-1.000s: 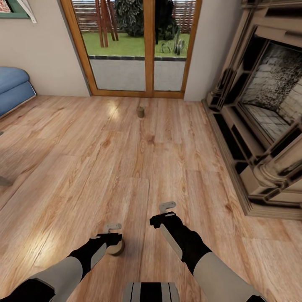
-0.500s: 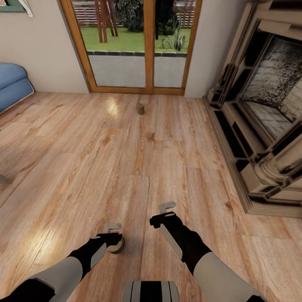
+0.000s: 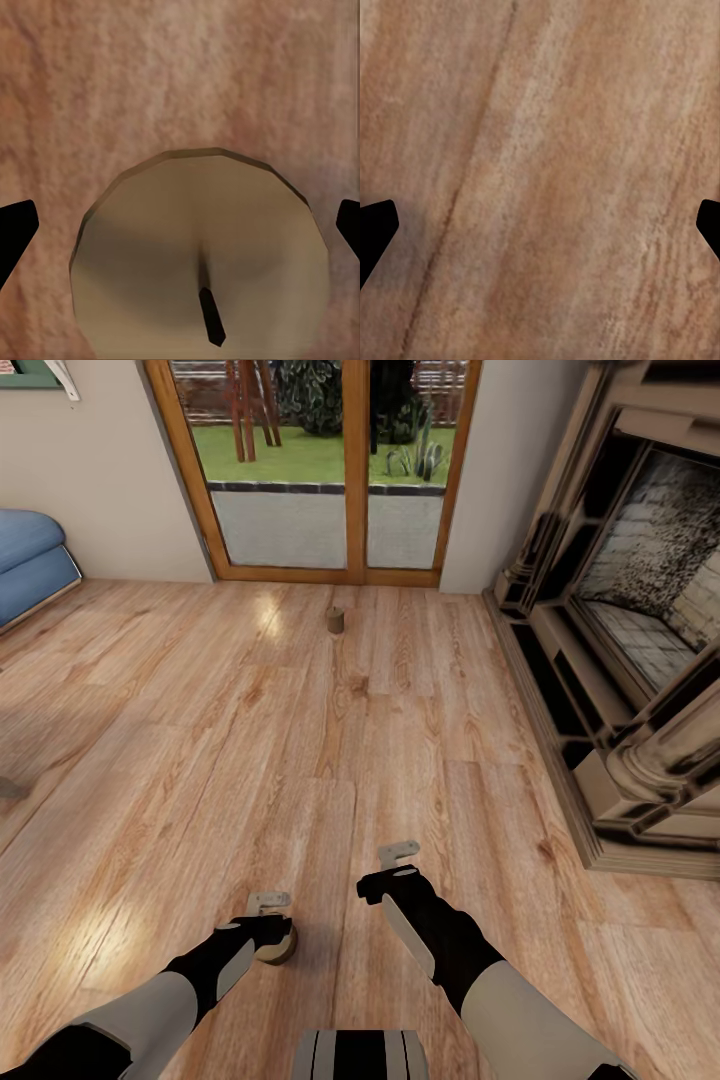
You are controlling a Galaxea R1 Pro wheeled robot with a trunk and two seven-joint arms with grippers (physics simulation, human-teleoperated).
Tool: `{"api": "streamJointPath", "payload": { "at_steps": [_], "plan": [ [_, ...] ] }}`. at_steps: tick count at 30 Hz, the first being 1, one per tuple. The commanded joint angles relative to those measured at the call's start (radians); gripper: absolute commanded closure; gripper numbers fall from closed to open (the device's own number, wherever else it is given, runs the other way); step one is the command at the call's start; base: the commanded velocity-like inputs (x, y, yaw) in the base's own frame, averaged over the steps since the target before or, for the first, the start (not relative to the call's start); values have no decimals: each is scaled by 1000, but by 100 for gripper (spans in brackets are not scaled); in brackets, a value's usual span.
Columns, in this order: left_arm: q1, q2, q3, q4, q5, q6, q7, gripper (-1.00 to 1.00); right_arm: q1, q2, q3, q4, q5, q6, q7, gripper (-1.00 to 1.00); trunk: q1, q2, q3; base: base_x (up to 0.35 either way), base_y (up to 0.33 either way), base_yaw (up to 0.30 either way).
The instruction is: Place each of the two pumpkins and all three candles from the living room inside a cabinet in the living room (use any cabinet), then make sure every cabinet is closed, and position the cauldron so it is next to a table in the living room.
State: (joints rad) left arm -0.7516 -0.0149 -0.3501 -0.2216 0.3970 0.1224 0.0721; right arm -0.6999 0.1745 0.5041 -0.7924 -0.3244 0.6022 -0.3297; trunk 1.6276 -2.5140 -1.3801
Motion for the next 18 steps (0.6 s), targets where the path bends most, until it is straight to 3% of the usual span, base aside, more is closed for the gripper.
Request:
{"api": "streamJointPath", "payload": {
  "at_steps": [1,18],
  "plan": [
    [0,1,-9,-2,10,5,7,-100,-1,0,2,-1,-10,2,-9,-100,0,0,-1,0,0,0],
    [0,-4,-10,-1,9,-18,3,-100,0,0,4,-1,-10,2,-9,-100,0,0,-1,0,0,0]
  ]
}}
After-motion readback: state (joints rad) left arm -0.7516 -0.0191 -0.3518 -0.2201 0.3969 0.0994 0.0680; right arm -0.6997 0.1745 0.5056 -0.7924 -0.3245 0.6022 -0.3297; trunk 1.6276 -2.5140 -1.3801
